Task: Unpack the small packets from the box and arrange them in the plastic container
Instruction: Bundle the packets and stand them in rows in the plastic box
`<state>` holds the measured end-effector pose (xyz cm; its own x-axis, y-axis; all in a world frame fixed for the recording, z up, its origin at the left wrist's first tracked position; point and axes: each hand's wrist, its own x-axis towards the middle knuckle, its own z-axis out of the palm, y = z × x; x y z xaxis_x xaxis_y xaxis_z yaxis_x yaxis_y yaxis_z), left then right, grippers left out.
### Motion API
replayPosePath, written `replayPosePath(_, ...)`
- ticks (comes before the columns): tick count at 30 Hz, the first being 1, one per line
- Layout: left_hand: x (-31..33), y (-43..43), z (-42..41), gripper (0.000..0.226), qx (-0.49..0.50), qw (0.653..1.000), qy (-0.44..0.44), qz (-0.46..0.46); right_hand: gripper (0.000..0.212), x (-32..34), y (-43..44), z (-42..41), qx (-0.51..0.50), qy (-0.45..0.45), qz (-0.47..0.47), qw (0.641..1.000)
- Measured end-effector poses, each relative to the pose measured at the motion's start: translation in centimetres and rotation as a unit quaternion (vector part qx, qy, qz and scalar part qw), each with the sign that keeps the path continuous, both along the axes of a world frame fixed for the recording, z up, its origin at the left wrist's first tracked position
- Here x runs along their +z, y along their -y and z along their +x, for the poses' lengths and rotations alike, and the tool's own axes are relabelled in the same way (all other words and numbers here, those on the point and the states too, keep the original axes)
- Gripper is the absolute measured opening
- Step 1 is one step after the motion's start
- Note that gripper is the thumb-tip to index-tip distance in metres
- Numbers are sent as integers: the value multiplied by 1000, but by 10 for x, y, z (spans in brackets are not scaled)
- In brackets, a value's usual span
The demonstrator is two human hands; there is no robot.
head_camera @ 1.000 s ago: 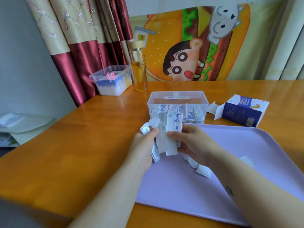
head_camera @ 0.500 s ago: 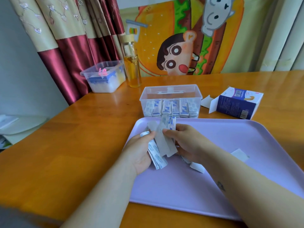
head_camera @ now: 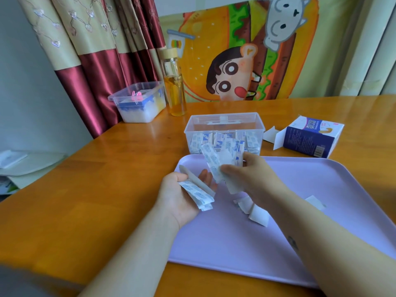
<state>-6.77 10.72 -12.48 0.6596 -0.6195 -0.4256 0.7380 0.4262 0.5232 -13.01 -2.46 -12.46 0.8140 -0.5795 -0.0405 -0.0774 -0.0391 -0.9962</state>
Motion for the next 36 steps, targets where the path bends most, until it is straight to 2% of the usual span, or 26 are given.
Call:
replayPosePath(2,-3,-1,4,21,21,1000,-17,9,18,-1,-1,-1,33,8,26,999)
replayPosePath(4,-5,-4,7,19,-1,1000,-6,17,19,-4,-3,-2,80,-4,43,996)
replayPosePath(8,3,3,3,59,-56,994,96,18,25,-6,-10,-3,144,-17,83,986)
replayPosePath(10,5,3,0,62,-79,988,133,14,27,-6,-14,-3,145,-11,93,985)
replayPosePath(12,3,1,-1,53,-104,983,144,37,26,-7,-16,-3,147,-9,92,985)
replayPosePath(14,0,-2,1,41,-89,987,119,61,24,-6,-16,-4,151,-6,98,984)
replayPosePath(17,-1,4,3,25,31,996,68,40,18,-3,-14,-5,128,-8,78,989)
replayPosePath(19,-2,5,8,12,98,991,67,54,10,-1,-12,-5,92,-8,47,995)
replayPosePath(21,-6,5,9,6,92,983,124,99,9,1,-12,-4,61,-8,28,998)
replayPosePath(23,-4,5,2,8,45,965,211,149,12,2,-14,-5,49,-11,6,999)
replayPosePath(25,-4,8,-4,6,2,946,279,166,11,2,-16,-6,63,-2,-12,998)
replayPosePath(27,-6,9,-3,6,-1,937,302,172,12,2,-18,-8,93,8,-14,996)
replayPosePath(31,-9,7,3,14,15,942,286,174,18,1,-16,-9,147,20,76,986)
replayPosePath(33,-10,6,3,20,14,946,282,161,19,3,-15,-8,146,14,107,983)
replayPosePath(36,-8,6,3,15,26,954,258,147,17,5,-14,-7,130,3,159,979)
